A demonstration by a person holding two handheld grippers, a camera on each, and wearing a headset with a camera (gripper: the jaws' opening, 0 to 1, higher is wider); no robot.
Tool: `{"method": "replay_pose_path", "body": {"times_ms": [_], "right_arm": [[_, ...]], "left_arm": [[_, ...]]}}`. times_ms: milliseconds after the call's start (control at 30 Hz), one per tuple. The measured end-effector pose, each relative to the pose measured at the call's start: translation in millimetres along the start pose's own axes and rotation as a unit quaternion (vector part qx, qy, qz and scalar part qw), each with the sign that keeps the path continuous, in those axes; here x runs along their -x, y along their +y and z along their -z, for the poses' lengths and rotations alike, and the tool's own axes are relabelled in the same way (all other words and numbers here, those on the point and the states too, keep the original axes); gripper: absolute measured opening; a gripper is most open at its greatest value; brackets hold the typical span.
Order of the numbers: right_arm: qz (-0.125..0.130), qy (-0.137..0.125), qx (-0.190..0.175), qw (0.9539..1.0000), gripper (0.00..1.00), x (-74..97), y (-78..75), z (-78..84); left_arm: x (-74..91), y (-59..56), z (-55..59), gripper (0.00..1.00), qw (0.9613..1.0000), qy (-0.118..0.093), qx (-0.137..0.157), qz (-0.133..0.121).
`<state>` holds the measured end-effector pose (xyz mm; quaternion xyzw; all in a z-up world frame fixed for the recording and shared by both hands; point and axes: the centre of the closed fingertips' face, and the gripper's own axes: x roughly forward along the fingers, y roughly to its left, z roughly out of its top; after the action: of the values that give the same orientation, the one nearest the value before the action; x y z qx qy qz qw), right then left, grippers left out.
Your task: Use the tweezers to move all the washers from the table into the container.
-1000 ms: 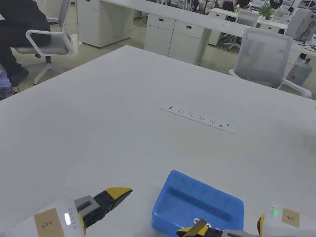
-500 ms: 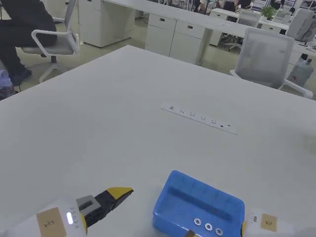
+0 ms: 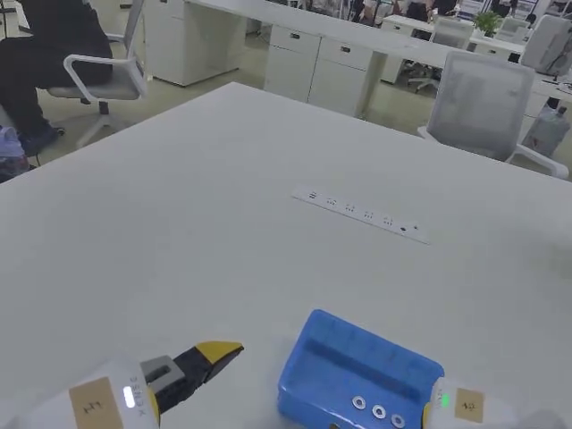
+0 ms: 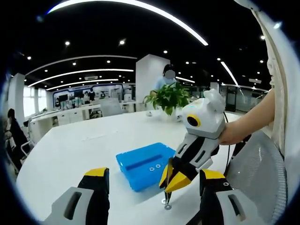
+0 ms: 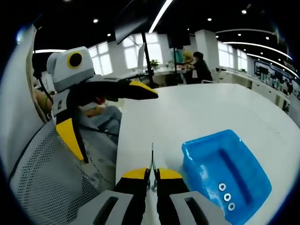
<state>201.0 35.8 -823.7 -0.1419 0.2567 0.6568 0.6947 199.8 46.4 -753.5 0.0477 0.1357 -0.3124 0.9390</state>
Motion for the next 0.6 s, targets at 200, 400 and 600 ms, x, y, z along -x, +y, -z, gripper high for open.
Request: {"method": "replay_pose_path", "body": {"times_ms": [200, 400, 600], "right_arm": [[-0.004, 0.01, 0.021, 0.9997, 0.03, -0.9, 0.5, 1.2], [-0.011, 0.015, 0.035, 0.9992, 0.03, -1.3, 1.3, 1.8], [-0.032, 0.025, 0.077, 0.9962, 0.03, -3.4, 9.3, 2.4]], "left_arm": [[-0.5, -0.4, 1.0, 0.8, 1.0, 0.003, 0.0, 0.001], [-1.1, -0.9, 1.6, 0.79, 1.0, 0.004, -0.001, 0.002], [-1.4, -0.7, 1.9, 0.79, 1.0, 0.005, -0.002, 0.001]]}}
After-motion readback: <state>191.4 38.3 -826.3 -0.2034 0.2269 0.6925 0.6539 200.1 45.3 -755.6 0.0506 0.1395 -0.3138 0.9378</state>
